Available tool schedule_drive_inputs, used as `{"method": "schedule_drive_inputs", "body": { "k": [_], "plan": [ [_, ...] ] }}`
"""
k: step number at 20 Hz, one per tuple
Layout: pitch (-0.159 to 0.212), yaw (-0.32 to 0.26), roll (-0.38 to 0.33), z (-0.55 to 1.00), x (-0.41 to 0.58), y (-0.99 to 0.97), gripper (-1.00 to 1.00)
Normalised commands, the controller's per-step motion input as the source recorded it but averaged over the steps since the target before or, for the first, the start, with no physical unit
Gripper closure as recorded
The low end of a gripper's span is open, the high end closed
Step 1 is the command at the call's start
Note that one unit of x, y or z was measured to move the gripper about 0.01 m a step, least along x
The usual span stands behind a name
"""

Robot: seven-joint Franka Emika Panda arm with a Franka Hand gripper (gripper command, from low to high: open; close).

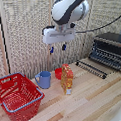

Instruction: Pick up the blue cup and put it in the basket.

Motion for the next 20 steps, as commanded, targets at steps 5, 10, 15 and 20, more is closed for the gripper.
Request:
{"method": "schedule_drive_inputs", "body": {
  "k": [5, 10, 15, 20],
  "plan": [
    [0.0, 0.217, 0.0, -0.29, 0.647, 0.0, -1.0],
    [0.001, 0.233, 0.0, -0.24, 0.598, 0.0, -1.0],
    [0.154, 0.234, -0.008, -0.32, 0.231, 0.02, -1.0],
    [0.225, 0.151, -0.078, -0.52, 0.062, 0.22, -1.0]
  ]
}}
